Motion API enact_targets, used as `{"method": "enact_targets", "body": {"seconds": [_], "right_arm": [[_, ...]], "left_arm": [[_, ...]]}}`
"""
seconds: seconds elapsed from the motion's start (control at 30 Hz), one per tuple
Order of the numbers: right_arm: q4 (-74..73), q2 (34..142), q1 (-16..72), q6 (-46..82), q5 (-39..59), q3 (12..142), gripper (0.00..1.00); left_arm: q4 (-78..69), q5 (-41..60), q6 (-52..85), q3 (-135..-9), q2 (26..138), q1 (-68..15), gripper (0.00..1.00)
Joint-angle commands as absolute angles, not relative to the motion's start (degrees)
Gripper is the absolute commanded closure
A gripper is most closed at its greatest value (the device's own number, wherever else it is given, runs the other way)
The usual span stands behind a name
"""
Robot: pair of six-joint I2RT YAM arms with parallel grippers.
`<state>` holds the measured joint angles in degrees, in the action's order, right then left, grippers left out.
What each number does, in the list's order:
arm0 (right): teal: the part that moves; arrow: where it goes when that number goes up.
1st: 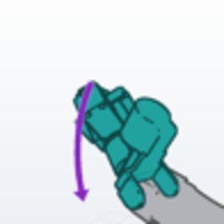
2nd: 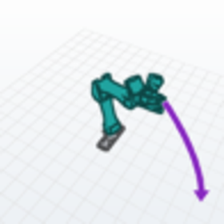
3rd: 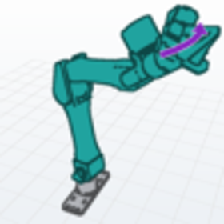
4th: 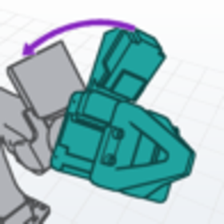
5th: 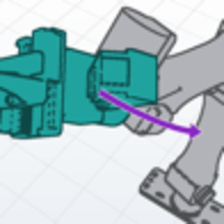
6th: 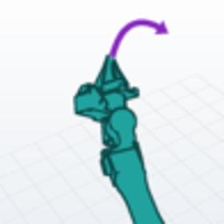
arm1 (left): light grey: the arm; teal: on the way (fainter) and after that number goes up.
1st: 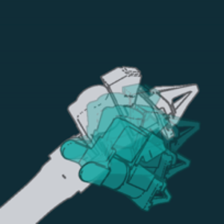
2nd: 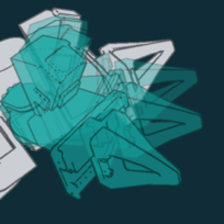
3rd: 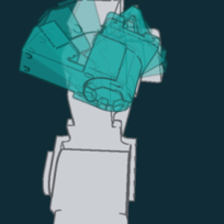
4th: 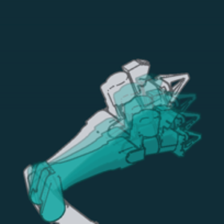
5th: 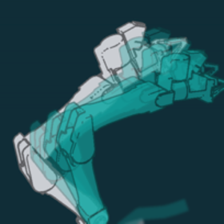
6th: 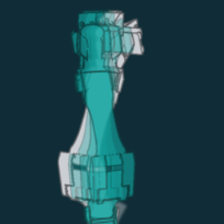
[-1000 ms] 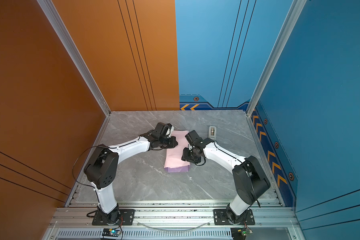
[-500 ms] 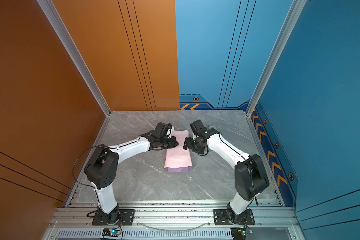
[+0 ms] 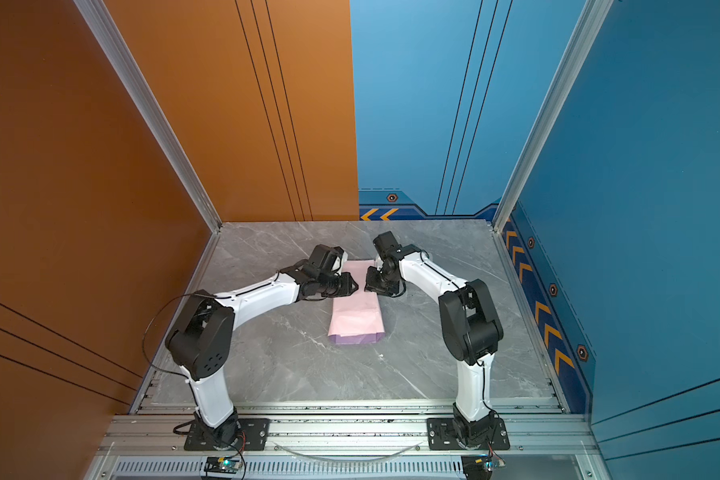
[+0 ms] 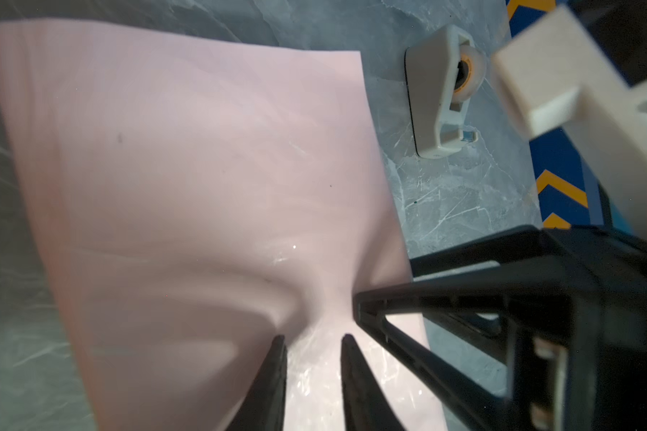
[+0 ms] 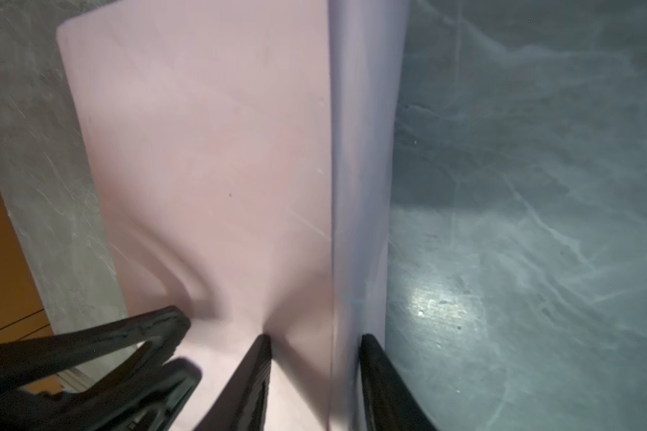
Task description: Wrap the gift box in paper
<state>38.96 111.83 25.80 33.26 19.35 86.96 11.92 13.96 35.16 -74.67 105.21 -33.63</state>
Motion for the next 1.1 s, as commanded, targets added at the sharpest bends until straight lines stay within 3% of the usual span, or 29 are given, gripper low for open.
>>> {"method": "enact_targets", "body": {"seconds": [0.0,0.13,0.27,0.43,0.77,1.0,1.07], "right_arm": [[39.3,110.5,25.7,35.1,18.1,84.3,0.63],[36.2,108.4,25.8,38.4,18.7,81.8,0.63],[34.7,106.8,26.3,40.8,18.0,80.3,0.63],[32.9,105.7,26.5,43.5,17.2,78.4,0.63],[28.9,103.9,28.4,48.3,18.7,76.6,0.57],[29.1,103.3,28.6,48.7,19.3,76.9,0.37],[30.0,103.2,28.7,48.1,19.0,77.3,0.36]], "left_arm": [[15.5,12.5,37.5,-74.5,99.3,-32.3,0.62],[17.8,12.0,43.7,-69.0,94.5,-30.3,0.51],[17.3,11.6,48.3,-62.1,90.8,-30.2,0.48],[12.7,13.5,52.2,-56.4,90.8,-30.9,0.49],[8.7,13.5,54.4,-58.3,94.0,-33.4,0.53],[9.8,11.8,53.6,-58.6,94.0,-33.4,0.56],[10.3,11.3,52.9,-58.6,93.9,-33.5,0.56]]}}
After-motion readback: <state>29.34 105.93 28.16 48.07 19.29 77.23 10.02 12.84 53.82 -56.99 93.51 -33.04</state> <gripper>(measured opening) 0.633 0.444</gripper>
